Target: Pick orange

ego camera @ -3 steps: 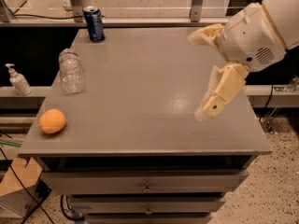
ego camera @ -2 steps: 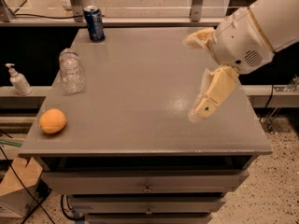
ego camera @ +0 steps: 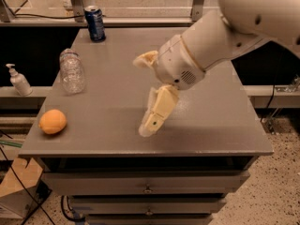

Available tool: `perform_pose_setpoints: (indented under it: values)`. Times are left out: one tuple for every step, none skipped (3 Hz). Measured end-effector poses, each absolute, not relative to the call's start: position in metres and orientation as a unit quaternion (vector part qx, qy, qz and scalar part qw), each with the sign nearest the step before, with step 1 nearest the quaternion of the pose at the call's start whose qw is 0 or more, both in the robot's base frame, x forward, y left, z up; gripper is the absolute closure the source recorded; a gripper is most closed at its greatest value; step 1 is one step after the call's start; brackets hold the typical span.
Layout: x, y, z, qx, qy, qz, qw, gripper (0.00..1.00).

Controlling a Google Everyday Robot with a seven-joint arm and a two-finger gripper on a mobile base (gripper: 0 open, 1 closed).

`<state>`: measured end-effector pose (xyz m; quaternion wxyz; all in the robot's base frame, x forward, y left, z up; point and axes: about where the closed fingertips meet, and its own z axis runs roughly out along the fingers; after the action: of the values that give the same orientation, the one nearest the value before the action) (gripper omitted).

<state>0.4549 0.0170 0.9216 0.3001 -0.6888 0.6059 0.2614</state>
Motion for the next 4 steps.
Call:
perform_pose_setpoints:
  values:
    - [0.450,0.074,0.897,-0.711,0.569,0.298,0.285,0.00]
    - [0.442,0.127,0.876,-0.724,0.532,0.337,0.280,0.00]
    - [0.437,0.170,0.861,-0.726,0.503,0.374,0.283,0.00]
    - [0.435,0.206,0.854,-0.710,0.484,0.417,0.297,0.00]
